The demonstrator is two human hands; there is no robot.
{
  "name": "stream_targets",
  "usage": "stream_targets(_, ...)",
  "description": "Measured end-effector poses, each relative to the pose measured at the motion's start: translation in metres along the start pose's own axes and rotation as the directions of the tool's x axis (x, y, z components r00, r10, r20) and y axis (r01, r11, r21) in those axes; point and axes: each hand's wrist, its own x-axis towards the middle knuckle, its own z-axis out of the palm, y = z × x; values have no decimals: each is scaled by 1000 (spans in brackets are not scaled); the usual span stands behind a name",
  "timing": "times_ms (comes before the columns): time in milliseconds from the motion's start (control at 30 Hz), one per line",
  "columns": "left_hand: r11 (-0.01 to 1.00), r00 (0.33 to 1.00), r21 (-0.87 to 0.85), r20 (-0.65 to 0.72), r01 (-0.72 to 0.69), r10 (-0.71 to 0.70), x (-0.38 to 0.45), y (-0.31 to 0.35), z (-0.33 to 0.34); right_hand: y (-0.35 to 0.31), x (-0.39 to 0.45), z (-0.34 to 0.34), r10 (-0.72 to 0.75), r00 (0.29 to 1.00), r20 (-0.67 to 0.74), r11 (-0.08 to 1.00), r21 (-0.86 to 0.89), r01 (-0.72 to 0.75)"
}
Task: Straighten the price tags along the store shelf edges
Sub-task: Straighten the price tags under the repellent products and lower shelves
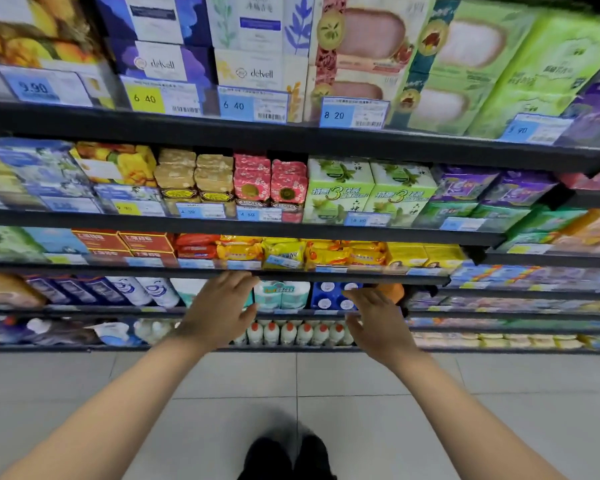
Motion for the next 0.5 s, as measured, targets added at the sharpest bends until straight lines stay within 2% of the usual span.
stream_targets(100,999,998,14,41,45,-46,12,-4,12,4,27,18,-42,998,36,999,12,42)
stream_targets(300,982,982,-56,-56,179,-182,30,-30,41,16,81,54,-131,990,59,991,6,131)
stream_targets(367,983,981,-37,-70,177,-180,36,-39,53,22,97,69,-183,983,12,983,3,183)
stream_targets(500,990,983,-20,-119,137,-139,62,-50,71,24,132,93,-292,942,-166,956,-65,285)
